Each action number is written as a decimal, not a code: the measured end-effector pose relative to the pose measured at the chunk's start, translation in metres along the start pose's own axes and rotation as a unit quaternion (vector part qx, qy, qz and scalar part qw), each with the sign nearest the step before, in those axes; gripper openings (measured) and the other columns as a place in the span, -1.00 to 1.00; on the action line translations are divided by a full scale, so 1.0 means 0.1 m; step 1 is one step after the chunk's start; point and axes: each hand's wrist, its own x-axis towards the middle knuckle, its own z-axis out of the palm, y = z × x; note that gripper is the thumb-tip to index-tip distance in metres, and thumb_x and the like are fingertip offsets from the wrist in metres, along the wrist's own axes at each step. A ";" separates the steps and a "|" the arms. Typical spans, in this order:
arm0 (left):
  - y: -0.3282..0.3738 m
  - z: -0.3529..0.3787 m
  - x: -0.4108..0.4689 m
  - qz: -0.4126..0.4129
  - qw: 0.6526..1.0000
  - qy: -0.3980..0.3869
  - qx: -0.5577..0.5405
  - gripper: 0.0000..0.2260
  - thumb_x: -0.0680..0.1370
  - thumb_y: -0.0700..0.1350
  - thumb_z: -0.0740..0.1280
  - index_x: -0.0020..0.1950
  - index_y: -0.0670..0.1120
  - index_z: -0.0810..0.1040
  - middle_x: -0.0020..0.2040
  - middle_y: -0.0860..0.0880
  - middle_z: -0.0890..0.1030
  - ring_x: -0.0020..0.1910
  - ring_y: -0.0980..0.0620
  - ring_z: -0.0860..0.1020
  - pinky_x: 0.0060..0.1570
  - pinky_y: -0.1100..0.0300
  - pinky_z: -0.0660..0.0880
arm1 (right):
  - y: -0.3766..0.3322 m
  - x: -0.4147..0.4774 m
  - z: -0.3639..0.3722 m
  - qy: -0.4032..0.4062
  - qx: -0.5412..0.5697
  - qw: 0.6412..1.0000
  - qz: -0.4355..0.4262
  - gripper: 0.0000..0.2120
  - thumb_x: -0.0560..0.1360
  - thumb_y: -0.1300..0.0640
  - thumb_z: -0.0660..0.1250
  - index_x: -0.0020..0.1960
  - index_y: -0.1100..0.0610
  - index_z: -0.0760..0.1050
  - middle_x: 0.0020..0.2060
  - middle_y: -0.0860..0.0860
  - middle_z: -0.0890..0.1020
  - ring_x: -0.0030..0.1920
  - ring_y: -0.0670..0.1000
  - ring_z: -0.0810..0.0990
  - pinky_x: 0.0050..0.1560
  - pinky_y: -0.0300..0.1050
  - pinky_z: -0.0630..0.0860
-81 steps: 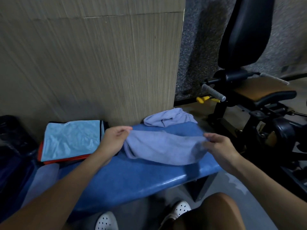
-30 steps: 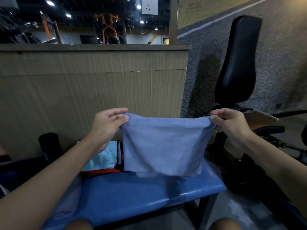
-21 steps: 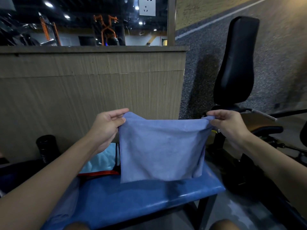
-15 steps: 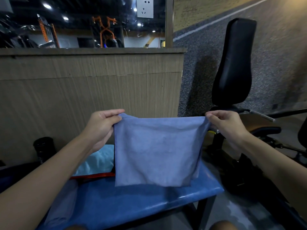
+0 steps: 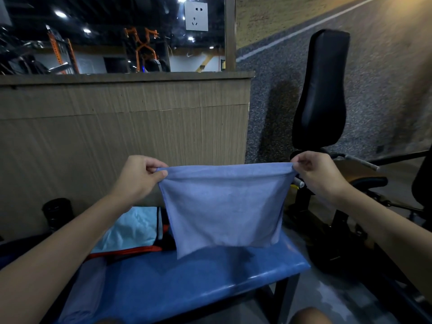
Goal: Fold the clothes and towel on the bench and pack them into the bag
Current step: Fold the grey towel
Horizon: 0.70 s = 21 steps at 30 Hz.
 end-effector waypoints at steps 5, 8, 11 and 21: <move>0.12 -0.14 0.00 -0.006 0.999 -0.036 -0.011 -0.91 0.48 -0.30 0.49 -0.17 -0.13 0.65 -0.38 -0.03 0.62 -0.42 0.17 0.54 -0.34 0.35 0.47 | -0.02 -0.07 -0.12 0.002 -0.050 0.999 -0.018 -0.84 0.58 0.28 0.24 -0.13 0.14 0.51 -0.27 0.03 0.59 -0.23 0.00 0.54 -0.24 -0.13 0.39; 0.20 -0.22 -0.02 -0.047 0.991 -0.106 -0.060 -0.93 0.52 -0.29 0.43 -0.07 -0.29 0.59 -0.47 -0.07 0.61 -0.58 0.14 0.48 -0.56 0.33 0.38 | -0.05 -0.10 -0.17 -0.001 -0.022 1.000 -0.008 -0.89 0.57 0.29 0.28 -0.11 0.18 0.53 -0.32 0.02 0.58 -0.34 -0.11 0.51 -0.34 -0.25 0.38; 0.18 -0.24 -0.02 -0.137 0.971 -0.161 -0.114 -0.87 0.54 -0.24 0.42 -0.02 -0.29 0.55 -0.40 -0.15 0.62 -0.56 0.09 0.52 -0.60 0.31 0.34 | -0.05 -0.10 -0.15 -0.017 0.031 0.999 0.027 -0.91 0.59 0.30 0.28 -0.07 0.23 0.54 -0.41 0.06 0.54 -0.55 -0.19 0.45 -0.50 -0.38 0.34; -0.32 0.24 0.25 -0.171 0.954 -0.091 -0.228 -0.91 0.58 -0.29 0.36 0.00 -0.30 0.48 -0.04 -0.42 0.63 -0.19 -0.11 0.71 -0.11 0.13 0.66 | 0.25 0.12 0.42 -0.026 0.151 0.980 0.129 -0.82 0.65 0.28 0.16 -0.14 0.19 0.40 -0.23 0.22 0.53 -0.46 -0.01 0.64 -0.38 -0.15 0.62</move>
